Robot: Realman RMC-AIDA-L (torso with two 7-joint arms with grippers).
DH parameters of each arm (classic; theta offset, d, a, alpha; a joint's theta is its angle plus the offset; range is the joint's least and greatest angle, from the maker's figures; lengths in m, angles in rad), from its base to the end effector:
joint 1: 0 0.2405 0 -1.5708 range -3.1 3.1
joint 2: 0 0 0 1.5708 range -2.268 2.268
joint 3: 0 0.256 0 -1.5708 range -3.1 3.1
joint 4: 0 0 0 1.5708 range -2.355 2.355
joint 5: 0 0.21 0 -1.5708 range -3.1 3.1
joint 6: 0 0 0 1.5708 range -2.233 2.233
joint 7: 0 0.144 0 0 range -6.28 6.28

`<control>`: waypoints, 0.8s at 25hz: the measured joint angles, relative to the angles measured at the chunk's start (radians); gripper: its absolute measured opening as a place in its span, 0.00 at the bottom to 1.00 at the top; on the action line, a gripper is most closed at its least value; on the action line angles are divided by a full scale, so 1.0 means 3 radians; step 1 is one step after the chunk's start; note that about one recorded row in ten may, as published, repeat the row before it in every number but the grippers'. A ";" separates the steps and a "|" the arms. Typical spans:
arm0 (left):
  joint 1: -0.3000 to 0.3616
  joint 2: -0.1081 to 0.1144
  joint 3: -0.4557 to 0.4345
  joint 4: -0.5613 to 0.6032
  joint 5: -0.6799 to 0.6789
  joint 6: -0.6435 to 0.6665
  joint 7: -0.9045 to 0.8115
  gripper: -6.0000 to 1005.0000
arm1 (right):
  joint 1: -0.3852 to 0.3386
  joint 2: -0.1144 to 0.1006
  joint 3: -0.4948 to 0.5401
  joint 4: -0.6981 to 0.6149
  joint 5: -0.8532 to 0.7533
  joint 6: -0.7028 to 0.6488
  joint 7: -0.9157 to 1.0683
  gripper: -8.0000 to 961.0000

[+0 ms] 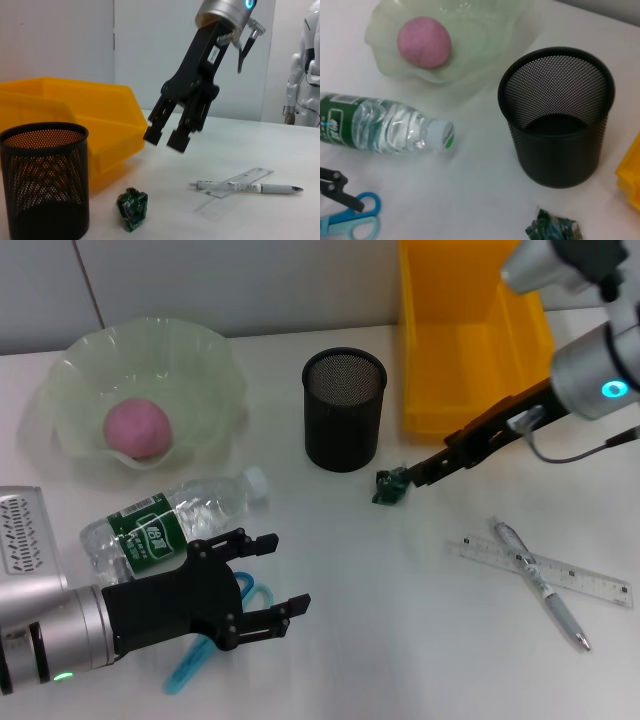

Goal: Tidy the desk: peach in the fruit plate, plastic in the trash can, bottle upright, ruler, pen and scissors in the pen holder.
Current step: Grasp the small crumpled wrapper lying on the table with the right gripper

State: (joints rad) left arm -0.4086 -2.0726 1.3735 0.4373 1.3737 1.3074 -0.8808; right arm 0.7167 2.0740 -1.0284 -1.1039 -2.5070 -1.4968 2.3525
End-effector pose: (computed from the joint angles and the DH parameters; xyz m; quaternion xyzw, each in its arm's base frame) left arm -0.2682 0.2836 -0.0799 -0.9545 -0.0961 -0.2463 0.1381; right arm 0.1932 0.3913 0.0210 -0.9150 0.3639 -0.0554 0.1655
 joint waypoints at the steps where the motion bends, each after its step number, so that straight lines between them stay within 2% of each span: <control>1: 0.0000 0.0001 0.0001 -0.0001 0.0001 -0.0001 0.0000 0.80 | 0.0019 0.0000 -0.0062 0.0051 -0.0001 0.0065 0.0017 0.86; 5: 0.0000 0.0001 0.0006 -0.0011 0.0000 -0.0003 0.0004 0.80 | 0.0105 0.0002 -0.0294 0.0311 -0.0003 0.0374 0.0083 0.86; 20: -0.0001 -0.0004 0.0012 -0.0026 -0.0001 -0.0024 0.0023 0.80 | 0.0399 0.0008 -0.0554 0.0987 -0.0036 0.0986 0.0097 0.86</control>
State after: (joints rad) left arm -0.4088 -2.0738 1.3770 0.4294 1.3734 1.3002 -0.8740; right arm 0.8363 2.0765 -1.1945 -0.8076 -2.5179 -1.2012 2.3817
